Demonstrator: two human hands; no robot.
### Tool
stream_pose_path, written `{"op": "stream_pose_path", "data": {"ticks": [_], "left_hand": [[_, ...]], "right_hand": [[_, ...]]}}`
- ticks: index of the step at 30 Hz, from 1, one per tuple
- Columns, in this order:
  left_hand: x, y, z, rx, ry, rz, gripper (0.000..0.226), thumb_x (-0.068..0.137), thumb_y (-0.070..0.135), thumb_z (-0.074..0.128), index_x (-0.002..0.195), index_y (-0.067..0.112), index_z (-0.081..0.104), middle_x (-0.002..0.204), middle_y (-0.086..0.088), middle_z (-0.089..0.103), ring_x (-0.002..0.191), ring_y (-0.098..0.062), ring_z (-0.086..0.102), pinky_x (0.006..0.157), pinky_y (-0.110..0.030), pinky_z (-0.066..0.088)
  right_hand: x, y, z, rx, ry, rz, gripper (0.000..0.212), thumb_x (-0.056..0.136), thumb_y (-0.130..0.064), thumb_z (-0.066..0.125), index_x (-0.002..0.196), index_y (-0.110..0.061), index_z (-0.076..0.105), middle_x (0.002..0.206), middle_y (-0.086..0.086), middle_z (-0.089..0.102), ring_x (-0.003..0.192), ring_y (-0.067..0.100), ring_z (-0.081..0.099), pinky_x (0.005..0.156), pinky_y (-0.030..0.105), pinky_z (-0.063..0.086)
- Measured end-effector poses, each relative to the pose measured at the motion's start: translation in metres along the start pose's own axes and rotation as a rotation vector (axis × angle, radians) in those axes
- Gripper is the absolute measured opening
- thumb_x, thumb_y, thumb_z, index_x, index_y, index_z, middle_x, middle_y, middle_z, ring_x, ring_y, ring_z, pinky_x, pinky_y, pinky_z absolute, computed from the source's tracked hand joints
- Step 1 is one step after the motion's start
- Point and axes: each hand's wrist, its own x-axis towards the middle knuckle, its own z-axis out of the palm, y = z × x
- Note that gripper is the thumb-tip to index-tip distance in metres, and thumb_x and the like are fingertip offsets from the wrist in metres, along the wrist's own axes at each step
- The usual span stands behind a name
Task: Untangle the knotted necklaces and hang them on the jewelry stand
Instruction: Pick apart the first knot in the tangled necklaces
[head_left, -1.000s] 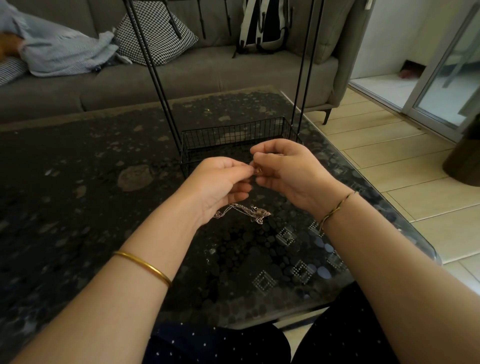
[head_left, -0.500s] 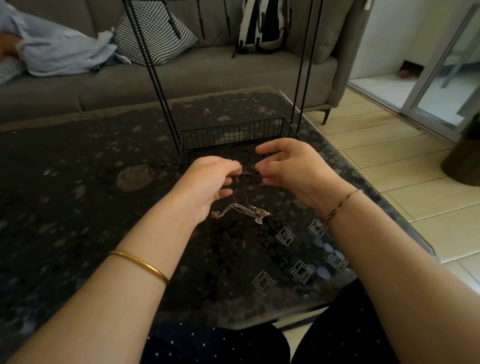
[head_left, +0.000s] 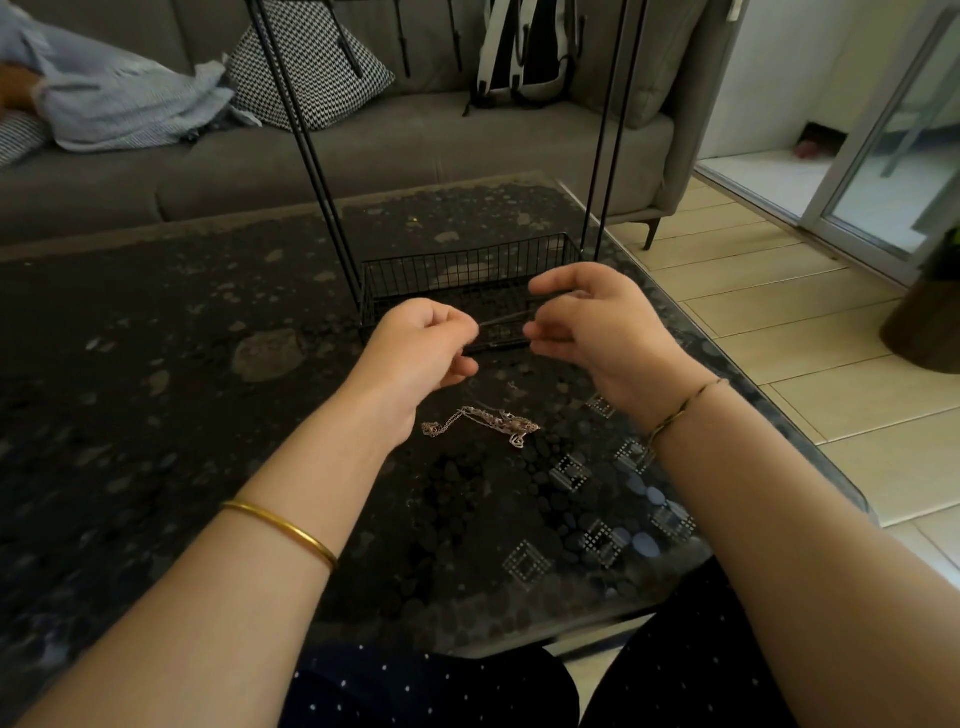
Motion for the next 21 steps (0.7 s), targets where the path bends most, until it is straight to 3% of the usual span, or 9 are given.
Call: {"op": "stream_pose_path", "data": {"ticks": [3,5,9,14,17,19,21], "left_hand": [[-0.001,-0.001,0.001,0.104,0.008,0.03,0.014,0.088,0.006,0.061,0.095,0.018,0.061,0.083,0.0,0.057,0.064,-0.009,0.055,0.067,-0.031,0.058],[0.0,-0.004,0.0,0.257,0.057,0.103,0.015,0.089,0.007,0.061,0.092,0.022,0.06,0.083,0.003,0.056,0.066,-0.009,0.053,0.057,-0.025,0.048],[0.004,-0.01,-0.004,0.423,0.192,0.194,0.009,0.093,0.015,0.057,0.09,0.022,0.06,0.089,0.005,0.059,0.078,-0.007,0.054,0.062,-0.02,0.04],[0.01,-0.011,-0.012,0.472,0.348,0.214,0.011,0.098,0.023,0.049,0.098,0.019,0.06,0.094,0.0,0.063,0.083,-0.015,0.059,0.074,-0.034,0.051],[0.013,-0.012,-0.015,0.467,0.381,0.225,0.015,0.099,0.025,0.047,0.099,0.017,0.06,0.091,-0.001,0.064,0.08,-0.015,0.06,0.066,-0.029,0.046],[0.013,-0.013,-0.015,0.476,0.385,0.23,0.016,0.098,0.026,0.048,0.098,0.017,0.061,0.091,-0.001,0.064,0.081,-0.015,0.06,0.064,-0.027,0.044],[0.013,-0.014,-0.015,0.492,0.355,0.239,0.016,0.098,0.025,0.049,0.097,0.016,0.062,0.089,-0.001,0.065,0.082,-0.015,0.06,0.064,-0.025,0.043]], "right_hand": [[-0.002,-0.003,0.001,0.184,-0.012,0.033,0.022,0.09,0.007,0.044,0.103,-0.006,0.056,0.077,0.006,0.052,0.059,0.012,0.055,0.061,0.028,0.058],[-0.002,-0.004,0.0,0.17,0.02,0.024,0.022,0.09,0.007,0.044,0.099,-0.008,0.057,0.073,0.004,0.05,0.054,0.009,0.048,0.05,0.022,0.051],[0.001,0.0,-0.005,0.076,0.051,0.032,0.02,0.088,0.005,0.048,0.093,-0.012,0.058,0.072,0.002,0.049,0.052,0.008,0.04,0.044,0.02,0.038],[0.002,0.003,-0.011,-0.471,0.056,-0.096,0.014,0.086,-0.004,0.059,0.089,-0.016,0.065,0.075,-0.006,0.054,0.064,0.007,0.049,0.056,0.019,0.041],[0.003,0.003,-0.011,-0.682,0.029,-0.105,0.017,0.088,-0.013,0.06,0.076,-0.023,0.064,0.076,-0.005,0.06,0.068,0.012,0.056,0.067,0.028,0.051],[0.004,0.003,-0.01,-0.754,0.026,-0.089,0.014,0.09,-0.022,0.059,0.079,-0.02,0.067,0.072,-0.002,0.061,0.068,0.015,0.057,0.071,0.033,0.053],[0.004,0.004,-0.009,-0.843,0.04,-0.087,0.025,0.093,-0.032,0.054,0.084,-0.015,0.069,0.07,0.001,0.062,0.069,0.02,0.059,0.073,0.034,0.053]]}}
